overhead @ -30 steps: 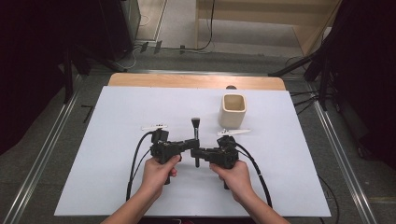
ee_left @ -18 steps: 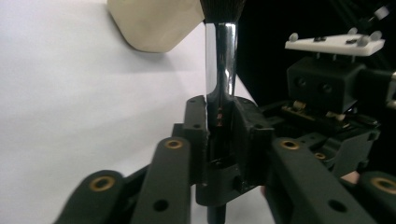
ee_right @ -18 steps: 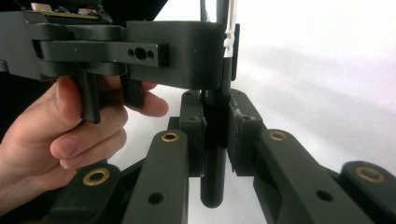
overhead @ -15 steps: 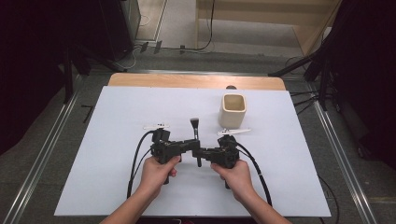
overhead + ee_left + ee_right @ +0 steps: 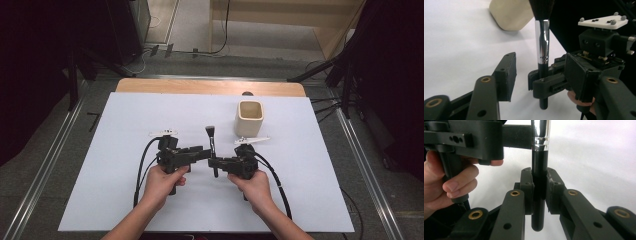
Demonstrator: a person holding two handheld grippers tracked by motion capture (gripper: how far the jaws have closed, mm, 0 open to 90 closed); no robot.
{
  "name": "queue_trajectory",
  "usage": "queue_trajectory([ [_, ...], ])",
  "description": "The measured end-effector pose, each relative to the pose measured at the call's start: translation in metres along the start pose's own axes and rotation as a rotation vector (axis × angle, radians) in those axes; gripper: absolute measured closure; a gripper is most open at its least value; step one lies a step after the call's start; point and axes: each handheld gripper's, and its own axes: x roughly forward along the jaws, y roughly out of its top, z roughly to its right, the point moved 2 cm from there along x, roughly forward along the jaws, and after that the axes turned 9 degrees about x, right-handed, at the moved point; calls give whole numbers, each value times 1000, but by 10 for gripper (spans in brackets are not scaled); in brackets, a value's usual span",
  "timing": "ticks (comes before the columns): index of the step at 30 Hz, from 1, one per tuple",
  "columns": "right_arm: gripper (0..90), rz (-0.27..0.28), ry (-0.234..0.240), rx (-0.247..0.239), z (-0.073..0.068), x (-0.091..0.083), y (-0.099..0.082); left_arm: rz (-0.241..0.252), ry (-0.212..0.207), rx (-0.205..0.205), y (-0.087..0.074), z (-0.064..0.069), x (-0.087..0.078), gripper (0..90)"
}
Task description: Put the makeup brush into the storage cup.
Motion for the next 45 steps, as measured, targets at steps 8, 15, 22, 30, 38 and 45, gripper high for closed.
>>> queue_trajectory([
  [8,800,2,-11,-3,4,-2,1,-22,-8,-1,1,-6,-7,392],
  [15,800,5,-19,-2,6,-5,3,-54,9,4,1,-10,-13,353],
  [22,800,-10,-27,-9,7,-5,3,-100,23,44,-1,-13,-18,342],
  [30,800,-11,-32,-13,9,-7,4,-161,46,101,-5,-19,-22,332],
  [38,800,-17,-38,-21,9,-8,4,-198,66,177,-8,-20,-26,302],
  [45,800,-29,-43,-31,9,-8,4,-214,97,188,-11,-23,-32,276],
])
